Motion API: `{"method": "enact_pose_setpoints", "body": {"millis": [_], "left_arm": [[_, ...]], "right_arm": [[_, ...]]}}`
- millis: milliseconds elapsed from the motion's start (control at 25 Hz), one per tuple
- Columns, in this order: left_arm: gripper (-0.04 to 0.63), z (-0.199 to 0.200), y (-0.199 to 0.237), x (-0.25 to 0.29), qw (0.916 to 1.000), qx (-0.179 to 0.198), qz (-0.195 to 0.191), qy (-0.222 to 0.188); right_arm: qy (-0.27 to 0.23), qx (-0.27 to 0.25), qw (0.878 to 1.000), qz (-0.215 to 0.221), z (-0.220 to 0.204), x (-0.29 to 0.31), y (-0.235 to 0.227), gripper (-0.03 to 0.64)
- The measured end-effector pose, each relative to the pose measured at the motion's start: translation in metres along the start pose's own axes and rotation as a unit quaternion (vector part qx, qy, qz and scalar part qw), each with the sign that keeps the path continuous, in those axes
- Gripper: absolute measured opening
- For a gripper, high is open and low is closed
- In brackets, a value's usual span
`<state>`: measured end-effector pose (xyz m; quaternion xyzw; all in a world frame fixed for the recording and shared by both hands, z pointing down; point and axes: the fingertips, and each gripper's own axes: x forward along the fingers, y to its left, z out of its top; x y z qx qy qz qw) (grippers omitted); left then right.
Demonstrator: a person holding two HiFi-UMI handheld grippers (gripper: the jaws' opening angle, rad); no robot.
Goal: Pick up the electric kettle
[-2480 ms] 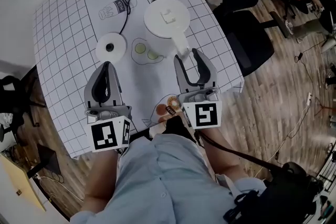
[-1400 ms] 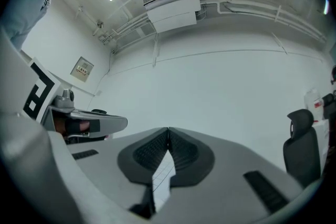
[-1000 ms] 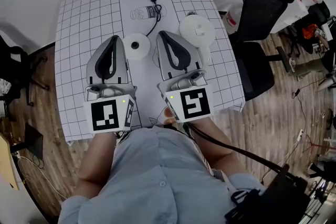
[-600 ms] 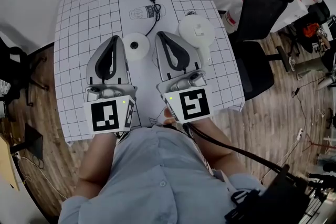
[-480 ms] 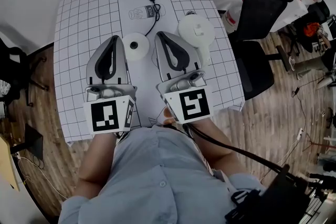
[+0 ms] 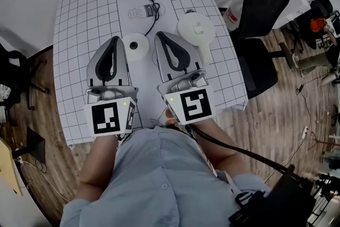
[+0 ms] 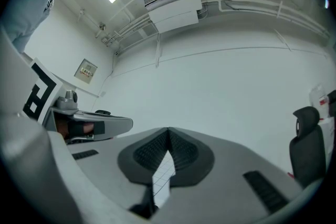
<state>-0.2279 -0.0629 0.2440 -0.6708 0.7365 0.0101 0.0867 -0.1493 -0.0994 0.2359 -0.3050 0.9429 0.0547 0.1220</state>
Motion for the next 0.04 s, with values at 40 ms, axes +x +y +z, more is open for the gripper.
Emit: {"method": "enact_pose_setpoints", "body": {"millis": [40], "left_arm": [[0.000,0.0004,-0.0005,0.0006,1.0000,0.000,0.000,0.000]], "right_arm": [[-0.002,0.002,1.000,-0.001,0.0013,0.0003,-0.0005,0.002]]}}
